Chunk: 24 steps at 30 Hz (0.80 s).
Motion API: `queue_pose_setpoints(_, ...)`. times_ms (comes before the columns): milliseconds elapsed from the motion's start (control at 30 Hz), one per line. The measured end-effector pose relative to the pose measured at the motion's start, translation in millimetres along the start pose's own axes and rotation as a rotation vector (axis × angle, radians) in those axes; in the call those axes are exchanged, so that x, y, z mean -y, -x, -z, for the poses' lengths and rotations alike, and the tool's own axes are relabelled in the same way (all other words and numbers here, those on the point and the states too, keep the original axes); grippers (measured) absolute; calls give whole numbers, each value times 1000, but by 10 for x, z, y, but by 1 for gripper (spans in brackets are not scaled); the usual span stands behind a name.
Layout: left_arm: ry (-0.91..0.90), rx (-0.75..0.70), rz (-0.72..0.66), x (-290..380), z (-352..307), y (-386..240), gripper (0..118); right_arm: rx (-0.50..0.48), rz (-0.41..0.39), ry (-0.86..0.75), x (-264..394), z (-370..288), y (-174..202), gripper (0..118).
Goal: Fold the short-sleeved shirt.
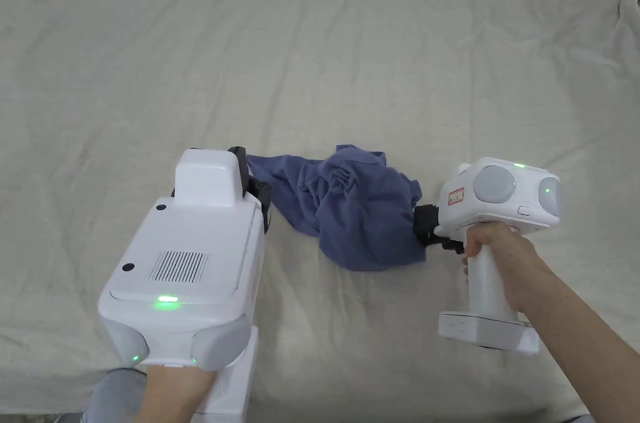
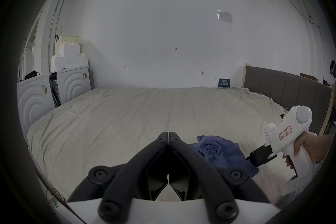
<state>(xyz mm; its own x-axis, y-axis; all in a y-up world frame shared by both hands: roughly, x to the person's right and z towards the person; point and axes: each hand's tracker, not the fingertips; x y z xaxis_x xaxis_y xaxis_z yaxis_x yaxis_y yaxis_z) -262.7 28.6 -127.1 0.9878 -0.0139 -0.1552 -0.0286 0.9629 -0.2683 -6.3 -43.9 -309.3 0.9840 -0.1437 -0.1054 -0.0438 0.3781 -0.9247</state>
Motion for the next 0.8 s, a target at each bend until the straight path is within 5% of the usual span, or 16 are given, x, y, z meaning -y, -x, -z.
queue_pose_setpoints(133, 15, -6, 4, 36, 5, 21, 0, -36, 11, 10, 5, 82, 41, 2)
queue_pose_setpoints(367, 46, -6, -10, 60, 34, 87, 0, -39, -20, -13, 27, -43, 31, 0)
queue_pose_setpoints(433, 100, 29, -56, 36, 103, 131, 16, -52, -17, -26, 35, -115, 9, 0)
queue_pose_setpoints(567, 234, 71, -93, -97, 420, 240, 98, -60, -38, -62, 34, -271, -15, 0)
queue_pose_setpoints(600, 272, 74, -106, -137, 537, 266, 111, -66, -41, -67, 33, -305, -22, 0)
queue_pose_setpoints(800, 454, 108, -119, -412, 1222, 373, 118, -86, -53, -105, 11, -419, -41, 0)
